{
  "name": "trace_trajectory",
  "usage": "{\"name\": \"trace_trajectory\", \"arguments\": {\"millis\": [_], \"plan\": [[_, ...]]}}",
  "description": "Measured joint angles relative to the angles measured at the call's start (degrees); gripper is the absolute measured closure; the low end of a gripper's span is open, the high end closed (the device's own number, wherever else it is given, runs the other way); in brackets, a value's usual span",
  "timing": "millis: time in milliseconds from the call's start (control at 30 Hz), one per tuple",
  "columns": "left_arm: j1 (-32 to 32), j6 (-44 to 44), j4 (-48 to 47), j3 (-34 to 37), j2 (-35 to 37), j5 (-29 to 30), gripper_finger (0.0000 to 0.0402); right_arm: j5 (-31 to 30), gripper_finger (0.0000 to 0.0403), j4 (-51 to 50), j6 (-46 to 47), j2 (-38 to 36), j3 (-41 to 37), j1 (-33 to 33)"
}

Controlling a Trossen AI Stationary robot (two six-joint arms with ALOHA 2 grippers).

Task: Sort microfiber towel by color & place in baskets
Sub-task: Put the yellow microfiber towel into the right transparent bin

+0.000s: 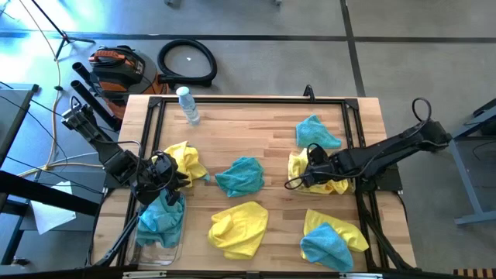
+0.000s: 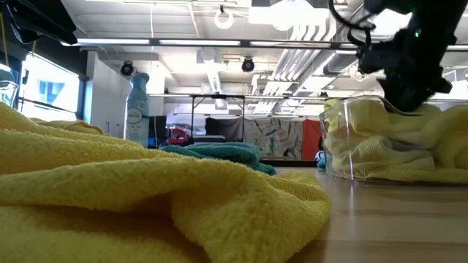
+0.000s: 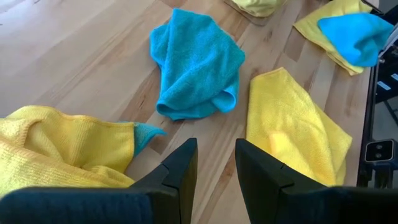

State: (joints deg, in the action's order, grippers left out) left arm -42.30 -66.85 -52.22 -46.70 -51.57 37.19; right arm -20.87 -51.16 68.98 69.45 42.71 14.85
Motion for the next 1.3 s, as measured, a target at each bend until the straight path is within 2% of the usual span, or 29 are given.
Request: {"name": "trace_trajectory", "arguments": {"millis": [367,633,800,1067,1300], "plan": [[0.02,0.00,-0.29,0.00,0.00,0.60,0.0303,1.54,0.0398,12.40,-3.44,0.00,-8.06,-0.63],[0.02,0.02,-0.63,0.00,0.00,0.59,0.0303,2.92,0.0325,12.54,-3.69,-0.02,-8.99,-2.08],[0.01,0.00,-0.68,0.00,0.00,0.65,0.0303,5.67,0.0297,7.06,-7.50,-1.70,-4.91,-2.82],[0.87,0.96,0.31,0.00,0.00,3.37,0.0303,3.44,0.0296,-8.52,-10.62,-7.32,7.59,-2.86],[5.57,1.09,5.52,0.02,0.00,3.81,0.0303,3.31,0.0295,-14.80,-11.62,-10.71,13.93,-2.81]]}}
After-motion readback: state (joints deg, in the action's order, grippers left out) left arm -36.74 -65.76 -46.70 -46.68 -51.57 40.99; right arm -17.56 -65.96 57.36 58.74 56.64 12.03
